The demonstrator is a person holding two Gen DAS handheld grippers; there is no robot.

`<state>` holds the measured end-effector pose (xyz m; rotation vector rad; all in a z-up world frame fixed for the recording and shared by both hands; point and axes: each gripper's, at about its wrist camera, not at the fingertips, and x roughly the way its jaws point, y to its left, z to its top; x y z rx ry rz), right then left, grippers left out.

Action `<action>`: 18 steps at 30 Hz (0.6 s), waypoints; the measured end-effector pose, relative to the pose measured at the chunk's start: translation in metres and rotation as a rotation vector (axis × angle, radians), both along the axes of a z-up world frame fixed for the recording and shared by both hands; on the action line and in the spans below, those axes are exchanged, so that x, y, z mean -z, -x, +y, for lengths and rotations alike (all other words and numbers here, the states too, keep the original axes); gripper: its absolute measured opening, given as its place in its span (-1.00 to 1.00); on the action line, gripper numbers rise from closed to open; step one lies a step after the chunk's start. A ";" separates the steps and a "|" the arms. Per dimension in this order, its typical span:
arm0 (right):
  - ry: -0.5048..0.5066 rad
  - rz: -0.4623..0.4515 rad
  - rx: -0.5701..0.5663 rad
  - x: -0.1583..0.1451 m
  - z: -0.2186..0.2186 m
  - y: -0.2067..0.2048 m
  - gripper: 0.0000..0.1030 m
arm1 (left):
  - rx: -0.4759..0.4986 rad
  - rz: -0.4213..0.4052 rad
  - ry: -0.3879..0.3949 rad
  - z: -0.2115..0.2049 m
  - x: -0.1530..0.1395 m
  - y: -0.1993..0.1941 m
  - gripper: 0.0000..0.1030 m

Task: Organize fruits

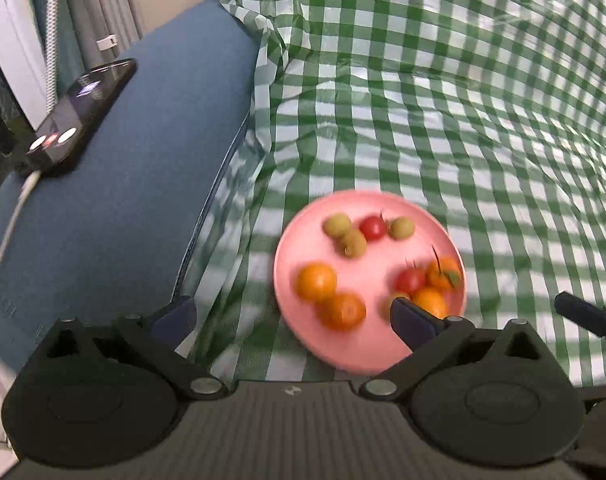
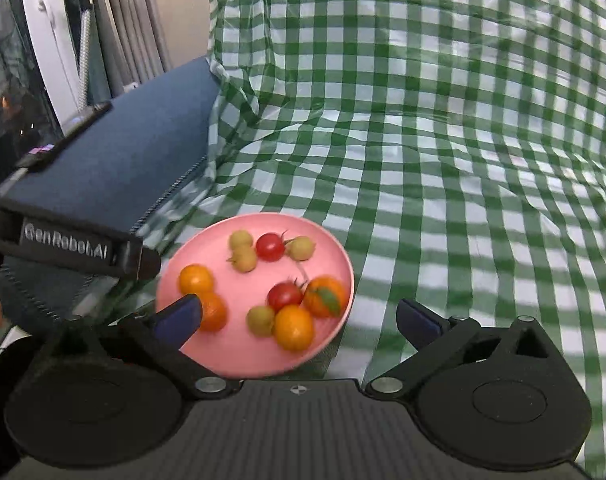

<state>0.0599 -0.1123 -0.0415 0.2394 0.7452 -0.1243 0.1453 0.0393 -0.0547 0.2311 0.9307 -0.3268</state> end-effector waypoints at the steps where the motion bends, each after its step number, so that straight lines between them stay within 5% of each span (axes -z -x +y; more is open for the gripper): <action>1: -0.009 -0.009 0.007 -0.005 0.002 0.011 0.99 | 0.001 0.000 0.002 0.005 -0.002 0.010 1.00; 9: 0.050 -0.061 -0.022 -0.026 0.022 0.056 0.99 | -0.081 0.026 0.045 0.041 -0.004 0.060 1.00; 18: 0.128 -0.128 0.065 -0.042 0.026 0.086 0.99 | -0.074 -0.059 0.016 0.044 -0.019 0.093 1.00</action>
